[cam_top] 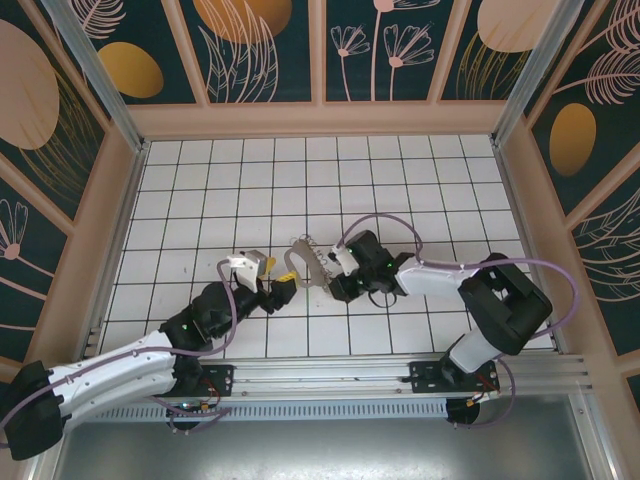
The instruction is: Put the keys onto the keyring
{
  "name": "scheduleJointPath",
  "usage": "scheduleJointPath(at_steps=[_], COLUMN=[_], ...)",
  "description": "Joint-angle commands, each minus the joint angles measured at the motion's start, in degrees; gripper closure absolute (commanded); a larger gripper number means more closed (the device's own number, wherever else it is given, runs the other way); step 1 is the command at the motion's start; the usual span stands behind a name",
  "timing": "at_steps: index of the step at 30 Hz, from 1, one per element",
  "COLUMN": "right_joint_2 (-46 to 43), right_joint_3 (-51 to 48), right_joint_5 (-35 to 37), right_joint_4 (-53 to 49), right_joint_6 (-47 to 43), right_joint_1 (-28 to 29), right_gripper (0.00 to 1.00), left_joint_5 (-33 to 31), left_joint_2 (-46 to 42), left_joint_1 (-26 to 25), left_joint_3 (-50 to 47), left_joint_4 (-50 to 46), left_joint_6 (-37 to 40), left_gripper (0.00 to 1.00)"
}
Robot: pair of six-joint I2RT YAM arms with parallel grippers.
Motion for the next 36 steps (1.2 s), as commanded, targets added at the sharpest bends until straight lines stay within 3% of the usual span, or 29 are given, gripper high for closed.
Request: scheduleJointPath(at_steps=[1, 6, 9, 11, 12, 13, 14, 15, 18, 20, 24, 28, 31, 36], right_joint_2=[-3.41, -7.04, -13.03, -18.98, -22.43, -25.94, -29.03, -32.31, -39.44, -42.5, -41.15, -35.02, -33.87, -31.33], right_joint_3=[-2.77, -6.16, -7.7, -8.54, -8.78, -8.92, -9.05, -9.25, -10.95, -13.7, -15.58, -16.5, -22.68, -35.45], right_joint_5=[0.92, 8.22, 12.24, 15.13, 17.07, 19.21, 20.49, 22.91, 28.56, 30.06, 26.09, 15.42, 17.01, 17.05], right_joint_4=[7.03, 7.41, 6.95, 6.58, 6.15, 5.9, 5.98, 6.62, 11.34, 18.04, 24.41, 29.0, 40.33, 67.46], right_joint_6=[5.31, 6.13, 5.96, 5.09, 4.28, 3.32, 2.04, 0.47, -4.23, -7.85, -6.45, -0.56, -1.51, -9.06], right_joint_1=[1.11, 2.04, 2.71, 2.91, 2.91, 2.91, 2.82, 2.54, 0.67, -3.56, -21.21, -39.73, -44.22, -45.83], right_gripper=[0.8, 0.72, 0.65, 0.57, 0.51, 0.37, 0.08, 0.01, 0.01, 0.01, 0.01, 0.01, 0.01, 0.01], left_joint_5=[4.29, 7.9, 5.71, 3.71, 2.65, 1.91, 1.39, 1.29, -2.06, -4.71, -16.76, -26.72, -30.16, -28.76], left_joint_2=[1.42, 5.56, 7.59, 9.17, 10.12, 11.09, 11.85, 12.67, 14.82, 17.04, 21.49, 24.28, 26.9, 30.17], left_joint_1=[-0.26, -0.26, -0.19, -0.08, 0.29, 1.26, 2.28, 4.17, 10.02, 13.89, 21.21, 27.17, 30.81, 37.54], left_joint_3=[3.15, 5.49, 7.72, 9.88, 11.09, 12.11, 12.75, 13.35, 15.55, 17.27, 17.23, 13.89, 11.52, 7.4], left_joint_4=[1.88, 2.75, 1.92, 0.44, -0.56, -1.2, -1.3, -1.17, -0.74, -0.42, 3.49, 9.71, 15.29, 25.55], left_joint_6=[2.04, 1.59, 1.51, 2.1, 2.25, 2.31, 2.08, 1.64, 0.1, 1.82, 4.33, 9.4, 12.4, 15.39], left_gripper=[0.29, 0.12, 0.02, 0.02, 0.02, 0.01, 0.02, 0.01, 0.02, 0.02, 0.01, 0.02, 0.02, 0.01])
